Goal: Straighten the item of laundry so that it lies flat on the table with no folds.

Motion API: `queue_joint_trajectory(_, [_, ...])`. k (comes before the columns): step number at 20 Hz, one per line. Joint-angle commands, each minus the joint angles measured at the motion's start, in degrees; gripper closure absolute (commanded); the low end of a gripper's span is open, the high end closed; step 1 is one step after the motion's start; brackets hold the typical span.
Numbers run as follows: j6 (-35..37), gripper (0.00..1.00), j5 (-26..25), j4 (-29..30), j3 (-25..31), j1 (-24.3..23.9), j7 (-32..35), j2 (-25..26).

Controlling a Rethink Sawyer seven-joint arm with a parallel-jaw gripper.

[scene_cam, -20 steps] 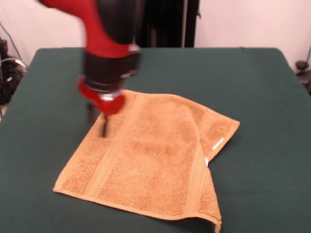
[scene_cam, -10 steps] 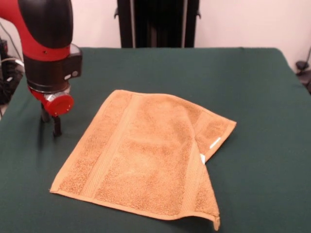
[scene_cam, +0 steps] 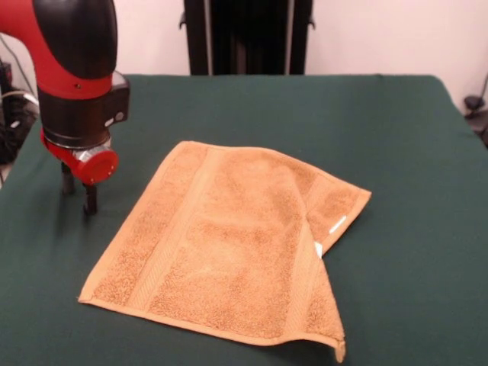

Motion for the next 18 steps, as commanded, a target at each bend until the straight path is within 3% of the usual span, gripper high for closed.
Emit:
queue_joint_trajectory(1, [-0.09, 0.00, -3.83, -1.15, 8.11, 0.58, -5.25, 6.31])
queue_joint_trajectory(8, [11.07, 0.00, -2.31, 1.33, 10.56, 0.07, -7.75, -1.51])
queue_joint_trajectory(18, [11.87, 0.00, -3.04, 2.32, 10.68, 0.03, -6.95, -2.94])
